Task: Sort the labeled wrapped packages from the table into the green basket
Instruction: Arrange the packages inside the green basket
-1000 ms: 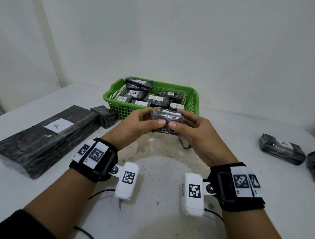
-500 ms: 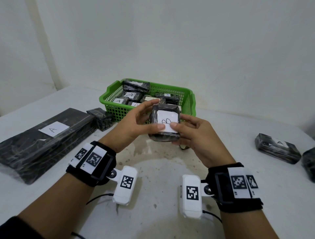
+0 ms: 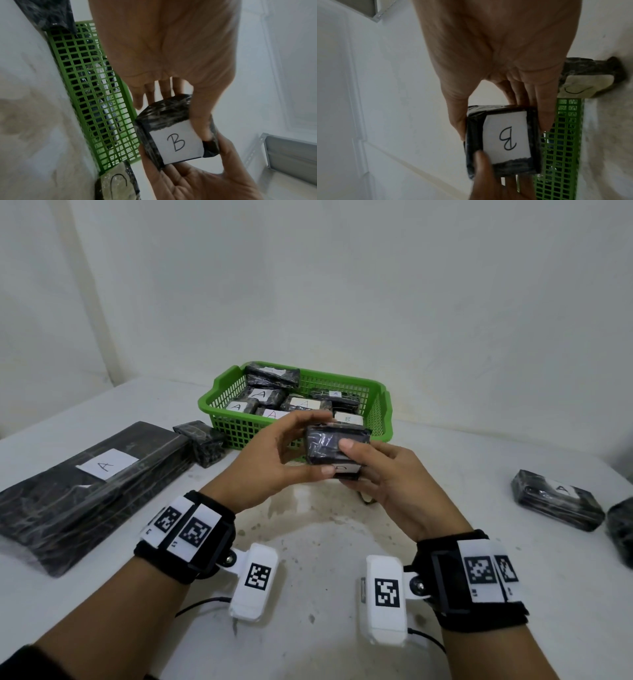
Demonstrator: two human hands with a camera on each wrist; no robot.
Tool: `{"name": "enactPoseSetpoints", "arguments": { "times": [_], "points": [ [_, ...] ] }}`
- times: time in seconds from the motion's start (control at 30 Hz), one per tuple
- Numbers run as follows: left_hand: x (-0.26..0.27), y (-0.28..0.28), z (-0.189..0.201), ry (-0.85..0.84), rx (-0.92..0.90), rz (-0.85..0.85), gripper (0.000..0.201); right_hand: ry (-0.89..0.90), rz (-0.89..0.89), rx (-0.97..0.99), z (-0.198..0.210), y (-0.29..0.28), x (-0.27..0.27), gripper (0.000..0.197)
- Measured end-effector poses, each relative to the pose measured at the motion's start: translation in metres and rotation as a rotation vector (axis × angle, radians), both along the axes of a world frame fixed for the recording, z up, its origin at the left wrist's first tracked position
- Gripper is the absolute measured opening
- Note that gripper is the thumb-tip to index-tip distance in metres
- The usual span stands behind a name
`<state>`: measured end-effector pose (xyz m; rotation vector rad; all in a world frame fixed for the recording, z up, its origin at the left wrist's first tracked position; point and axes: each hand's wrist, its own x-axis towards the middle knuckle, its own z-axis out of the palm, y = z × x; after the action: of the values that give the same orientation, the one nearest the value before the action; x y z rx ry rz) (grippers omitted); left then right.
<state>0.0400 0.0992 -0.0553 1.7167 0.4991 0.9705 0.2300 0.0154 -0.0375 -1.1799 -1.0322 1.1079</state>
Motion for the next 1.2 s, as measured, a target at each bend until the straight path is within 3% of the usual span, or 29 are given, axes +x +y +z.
{"name": "enactPoseSetpoints", "arguments": {
  "times": [0.07, 0.17, 0.23, 0.37, 0.73, 0.97, 1.07, 1.2],
  "points": [
    [-0.001, 0.000, -0.001, 0.073, -0.069, -0.064, 0.070, 0.028, -0.022, 0.025, -0.001, 0.002, 0.003, 0.085],
    [0.004, -0.002, -0.005, 0.077, -0.187, -0.139, 0.080, 0.000, -0.044, 0.054, -0.003, 0.005, 0.006, 0.095],
    [0.007, -0.002, -0.005, 0.017, -0.260, -0.106, 0.075, -0.008, -0.019, 0.046, -0.002, 0.003, 0.006, 0.085],
    [0.009, 0.003, -0.009, 0.015, -0.223, -0.050, 0.058, -0.012, 0.054, 0.047, 0.000, -0.002, -0.002, 0.053],
    [0.007, 0.005, -0.005, -0.118, -0.296, -0.053, 0.070, 0.000, -0.021, 0.074, -0.001, 0.001, 0.001, 0.074],
    [0.006, 0.004, -0.004, -0.104, -0.302, -0.060, 0.068, -0.016, 0.018, 0.063, -0.002, -0.001, -0.001, 0.063],
    [0.004, 0.003, -0.001, -0.085, -0.306, -0.082, 0.069, -0.035, -0.001, 0.073, -0.002, 0.000, -0.001, 0.071],
    [0.005, 0.003, -0.001, -0.053, -0.270, -0.004, 0.070, -0.047, 0.020, 0.046, -0.002, 0.000, -0.002, 0.062]
  ]
}}
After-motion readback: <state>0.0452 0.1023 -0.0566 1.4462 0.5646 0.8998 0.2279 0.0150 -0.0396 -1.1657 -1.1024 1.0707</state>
